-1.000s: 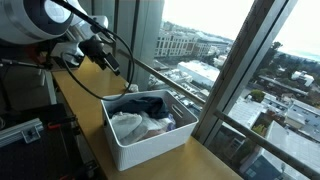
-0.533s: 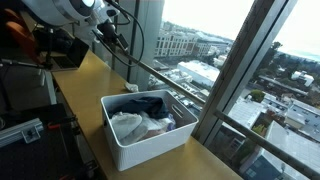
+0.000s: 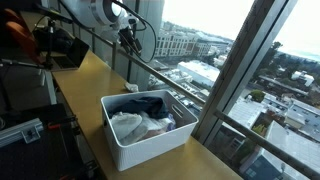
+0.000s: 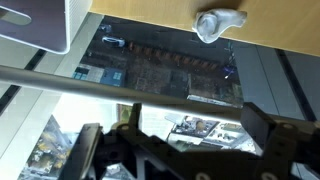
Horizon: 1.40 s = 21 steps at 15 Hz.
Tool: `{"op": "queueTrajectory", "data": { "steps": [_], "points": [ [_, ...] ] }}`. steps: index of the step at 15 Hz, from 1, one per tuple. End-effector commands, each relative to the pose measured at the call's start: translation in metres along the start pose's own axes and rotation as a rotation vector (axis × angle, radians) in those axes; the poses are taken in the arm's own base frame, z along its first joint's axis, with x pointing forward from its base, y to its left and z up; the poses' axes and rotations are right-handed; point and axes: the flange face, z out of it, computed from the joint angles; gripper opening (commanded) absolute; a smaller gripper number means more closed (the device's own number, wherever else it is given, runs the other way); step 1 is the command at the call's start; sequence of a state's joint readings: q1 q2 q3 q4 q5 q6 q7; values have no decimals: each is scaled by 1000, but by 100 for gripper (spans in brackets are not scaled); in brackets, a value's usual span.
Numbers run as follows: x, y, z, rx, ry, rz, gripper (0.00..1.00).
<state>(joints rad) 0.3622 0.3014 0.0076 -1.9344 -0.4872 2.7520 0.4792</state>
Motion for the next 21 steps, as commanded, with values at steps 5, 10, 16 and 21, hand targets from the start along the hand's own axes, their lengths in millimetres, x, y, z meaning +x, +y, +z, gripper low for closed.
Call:
{"op": "queueTrajectory", "data": {
  "steps": [5,10,16,21],
  "points": [
    [47,-47,107,15,-114,17,100],
    [44,-49,180,1,-184,50,100],
    [29,-65,244,0,-233,63,100],
    [10,-85,280,-6,-286,67,100]
  ]
}}
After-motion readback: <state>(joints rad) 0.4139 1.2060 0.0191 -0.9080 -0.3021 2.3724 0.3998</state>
